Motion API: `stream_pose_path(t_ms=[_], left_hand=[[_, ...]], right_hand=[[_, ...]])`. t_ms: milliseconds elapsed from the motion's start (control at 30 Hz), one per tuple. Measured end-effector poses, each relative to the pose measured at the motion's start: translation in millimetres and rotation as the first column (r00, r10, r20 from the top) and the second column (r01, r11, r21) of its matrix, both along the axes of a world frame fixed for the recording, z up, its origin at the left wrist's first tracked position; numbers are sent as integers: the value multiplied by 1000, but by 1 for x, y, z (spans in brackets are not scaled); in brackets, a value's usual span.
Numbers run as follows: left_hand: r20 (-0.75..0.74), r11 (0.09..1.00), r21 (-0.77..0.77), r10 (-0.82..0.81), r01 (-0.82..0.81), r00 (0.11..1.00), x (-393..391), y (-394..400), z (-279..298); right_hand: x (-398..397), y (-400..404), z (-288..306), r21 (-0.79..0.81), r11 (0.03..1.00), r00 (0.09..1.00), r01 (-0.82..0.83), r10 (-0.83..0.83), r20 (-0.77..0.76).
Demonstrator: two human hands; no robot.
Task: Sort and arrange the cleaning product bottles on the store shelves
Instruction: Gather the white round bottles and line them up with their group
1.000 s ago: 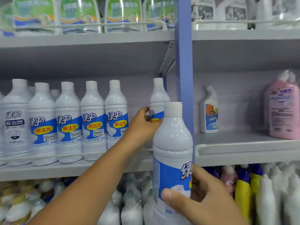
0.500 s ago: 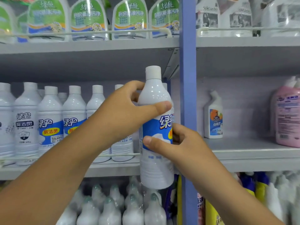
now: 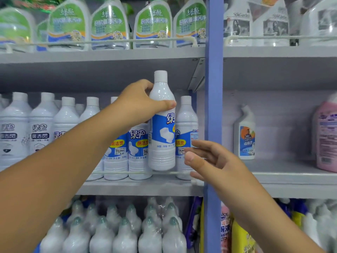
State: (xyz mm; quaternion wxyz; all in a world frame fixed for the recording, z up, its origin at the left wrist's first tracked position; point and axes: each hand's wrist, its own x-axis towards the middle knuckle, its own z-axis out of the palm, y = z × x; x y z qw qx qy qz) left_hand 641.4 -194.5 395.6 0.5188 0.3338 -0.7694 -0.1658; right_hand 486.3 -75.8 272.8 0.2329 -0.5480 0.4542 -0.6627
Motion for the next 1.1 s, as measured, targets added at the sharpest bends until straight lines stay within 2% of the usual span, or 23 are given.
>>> stream_pose_path(t_ms=[133,367,667,933,1100], left_hand=[[24,999,13,45,-45,999,-6,-17,-7],[100,990,-63,133,-127,986,-19,-26,-6],[307,976,-81,218,-203,926,-26,-29,-16],[307,976,-77,216,-202,927,-25,-24,-9],[169,973,-103,221,-206,961,-21,-26,7]], right_hand=[[-3,6,-2,13,1000,1000,7,-7,23],[-5,10,-3,41,999,1000,10,-11,20],[-4,13,-11,62,998,1000,-16,16,12],[-13,24,-2,2,999,998,-53,53,-15],[-15,28,14,-48,998,996,-42,37,-83]])
